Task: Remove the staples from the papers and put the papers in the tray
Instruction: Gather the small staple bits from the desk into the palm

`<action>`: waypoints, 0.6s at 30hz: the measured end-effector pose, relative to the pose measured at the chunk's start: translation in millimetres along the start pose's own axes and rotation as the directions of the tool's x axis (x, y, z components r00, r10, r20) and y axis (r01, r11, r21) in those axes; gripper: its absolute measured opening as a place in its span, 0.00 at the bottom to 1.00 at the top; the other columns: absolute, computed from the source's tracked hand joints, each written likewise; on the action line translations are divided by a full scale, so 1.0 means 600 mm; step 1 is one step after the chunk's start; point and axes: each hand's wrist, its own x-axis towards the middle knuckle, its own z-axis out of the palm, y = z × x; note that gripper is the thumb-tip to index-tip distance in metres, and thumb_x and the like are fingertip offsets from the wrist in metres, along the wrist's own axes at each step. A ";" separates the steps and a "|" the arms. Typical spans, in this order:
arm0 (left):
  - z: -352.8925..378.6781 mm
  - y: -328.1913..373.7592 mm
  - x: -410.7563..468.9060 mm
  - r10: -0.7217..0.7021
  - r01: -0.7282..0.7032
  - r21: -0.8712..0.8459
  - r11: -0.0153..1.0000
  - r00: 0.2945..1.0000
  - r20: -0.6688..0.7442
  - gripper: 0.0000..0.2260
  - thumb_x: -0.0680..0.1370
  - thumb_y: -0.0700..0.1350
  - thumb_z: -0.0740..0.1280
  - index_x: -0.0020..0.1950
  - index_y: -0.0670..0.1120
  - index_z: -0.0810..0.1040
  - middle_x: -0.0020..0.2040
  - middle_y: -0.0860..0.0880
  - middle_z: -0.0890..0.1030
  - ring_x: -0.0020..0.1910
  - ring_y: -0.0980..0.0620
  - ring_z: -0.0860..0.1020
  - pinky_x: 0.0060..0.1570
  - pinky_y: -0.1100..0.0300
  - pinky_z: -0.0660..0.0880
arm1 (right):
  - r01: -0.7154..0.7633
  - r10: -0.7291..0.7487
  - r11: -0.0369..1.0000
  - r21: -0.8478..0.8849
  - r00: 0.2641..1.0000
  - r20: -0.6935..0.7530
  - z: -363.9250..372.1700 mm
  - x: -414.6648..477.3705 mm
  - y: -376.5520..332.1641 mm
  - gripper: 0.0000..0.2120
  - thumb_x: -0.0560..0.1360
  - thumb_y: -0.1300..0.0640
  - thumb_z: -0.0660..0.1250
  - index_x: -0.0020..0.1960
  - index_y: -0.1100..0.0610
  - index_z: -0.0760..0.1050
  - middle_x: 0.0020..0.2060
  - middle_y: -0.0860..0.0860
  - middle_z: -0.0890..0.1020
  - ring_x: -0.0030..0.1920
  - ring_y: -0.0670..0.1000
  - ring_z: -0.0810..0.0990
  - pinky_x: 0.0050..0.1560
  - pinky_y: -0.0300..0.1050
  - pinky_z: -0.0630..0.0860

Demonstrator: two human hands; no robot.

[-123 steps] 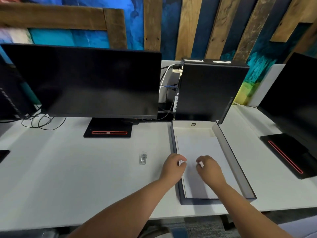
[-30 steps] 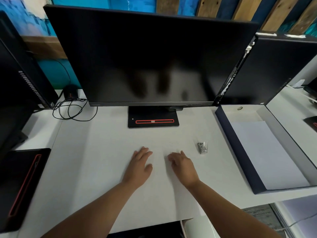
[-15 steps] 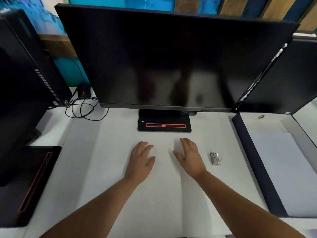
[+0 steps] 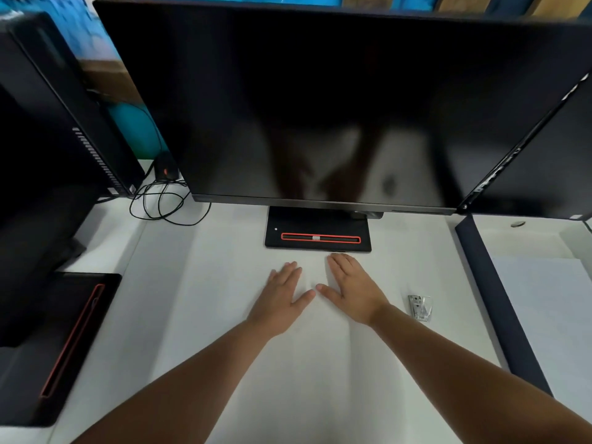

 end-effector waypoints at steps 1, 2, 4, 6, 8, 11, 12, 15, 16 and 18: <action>0.003 -0.003 -0.002 0.008 -0.008 -0.024 1.000 1.000 -0.016 0.28 0.81 0.57 0.53 0.78 0.46 0.53 0.79 0.52 0.50 0.77 0.56 0.45 0.74 0.61 0.38 | 0.028 -0.028 1.000 -0.001 1.000 -0.009 0.002 -0.003 -0.004 0.42 0.73 0.30 0.43 0.75 0.58 0.54 0.74 0.53 0.61 0.74 0.52 0.56 0.74 0.48 0.56; 0.006 -0.005 -0.004 0.012 -0.013 -0.046 0.999 0.999 -0.032 0.28 0.81 0.57 0.54 0.78 0.46 0.55 0.79 0.52 0.53 0.77 0.56 0.48 0.74 0.62 0.40 | 0.061 -0.061 0.998 0.001 0.998 -0.015 0.006 -0.008 -0.008 0.42 0.73 0.30 0.43 0.75 0.59 0.56 0.73 0.53 0.63 0.73 0.52 0.58 0.74 0.48 0.58; 0.009 -0.012 -0.008 0.027 -0.033 -0.063 0.997 0.995 -0.100 0.26 0.81 0.56 0.57 0.76 0.46 0.60 0.77 0.50 0.59 0.76 0.55 0.54 0.74 0.63 0.47 | 0.114 -0.113 0.993 0.008 0.993 -0.044 0.013 -0.018 -0.016 0.42 0.74 0.30 0.43 0.73 0.60 0.61 0.69 0.54 0.67 0.70 0.53 0.63 0.71 0.48 0.62; 0.007 -0.013 -0.006 0.052 -0.061 -0.049 0.997 0.984 -0.168 0.24 0.80 0.55 0.60 0.74 0.46 0.65 0.74 0.49 0.65 0.73 0.54 0.61 0.73 0.62 0.55 | 0.100 -0.098 0.995 0.020 0.993 -0.065 0.012 -0.020 -0.020 0.42 0.73 0.29 0.42 0.73 0.60 0.61 0.68 0.54 0.68 0.69 0.53 0.64 0.71 0.47 0.63; 0.005 -0.013 -0.003 0.069 -0.077 -0.034 0.996 0.978 -0.195 0.24 0.80 0.55 0.60 0.73 0.46 0.66 0.73 0.49 0.67 0.72 0.53 0.63 0.72 0.60 0.58 | 0.064 -0.063 0.998 0.014 0.996 -0.066 0.008 -0.011 -0.020 0.41 0.73 0.30 0.44 0.74 0.58 0.58 0.71 0.53 0.64 0.71 0.53 0.61 0.72 0.47 0.60; 0.006 -0.014 0.002 0.077 -0.081 -0.011 0.997 0.977 -0.199 0.26 0.80 0.58 0.58 0.74 0.46 0.65 0.74 0.50 0.65 0.73 0.54 0.61 0.72 0.61 0.57 | 0.034 -0.034 0.999 -0.018 0.999 -0.008 0.007 0.007 -0.021 0.42 0.72 0.30 0.42 0.76 0.58 0.52 0.75 0.53 0.58 0.75 0.53 0.53 0.75 0.48 0.52; 0.007 -0.015 0.003 0.079 -0.082 -0.007 0.997 0.978 -0.195 0.26 0.80 0.58 0.58 0.74 0.47 0.64 0.75 0.51 0.64 0.74 0.55 0.60 0.72 0.62 0.55 | 0.037 -0.037 0.999 -0.024 0.999 0.007 0.010 0.009 -0.020 0.44 0.71 0.29 0.39 0.76 0.58 0.51 0.76 0.53 0.56 0.76 0.53 0.52 0.76 0.48 0.50; 0.012 -0.016 0.003 0.065 -0.070 -0.022 0.997 0.986 -0.155 0.27 0.80 0.57 0.59 0.76 0.47 0.60 0.77 0.52 0.60 0.75 0.55 0.56 0.72 0.65 0.51 | 0.061 -0.061 0.998 -0.005 0.998 0.018 0.022 -0.006 -0.020 0.45 0.71 0.29 0.35 0.76 0.59 0.50 0.76 0.54 0.56 0.76 0.53 0.51 0.76 0.48 0.47; 0.013 -0.017 0.002 0.062 -0.067 -0.033 0.997 0.988 -0.139 0.27 0.80 0.56 0.59 0.77 0.47 0.59 0.77 0.52 0.58 0.76 0.56 0.55 0.72 0.65 0.50 | 0.079 -0.079 0.997 0.004 0.997 0.006 0.026 -0.014 -0.021 0.42 0.73 0.31 0.38 0.76 0.60 0.52 0.75 0.54 0.58 0.76 0.53 0.53 0.76 0.49 0.49; 0.014 -0.019 -0.001 0.052 -0.060 -0.077 0.995 0.993 -0.106 0.27 0.80 0.54 0.59 0.77 0.48 0.57 0.78 0.53 0.57 0.76 0.56 0.54 0.73 0.64 0.49 | 0.115 -0.114 0.993 0.036 0.993 -0.031 0.030 -0.030 -0.023 0.36 0.77 0.35 0.45 0.74 0.60 0.58 0.72 0.55 0.64 0.73 0.53 0.60 0.74 0.51 0.58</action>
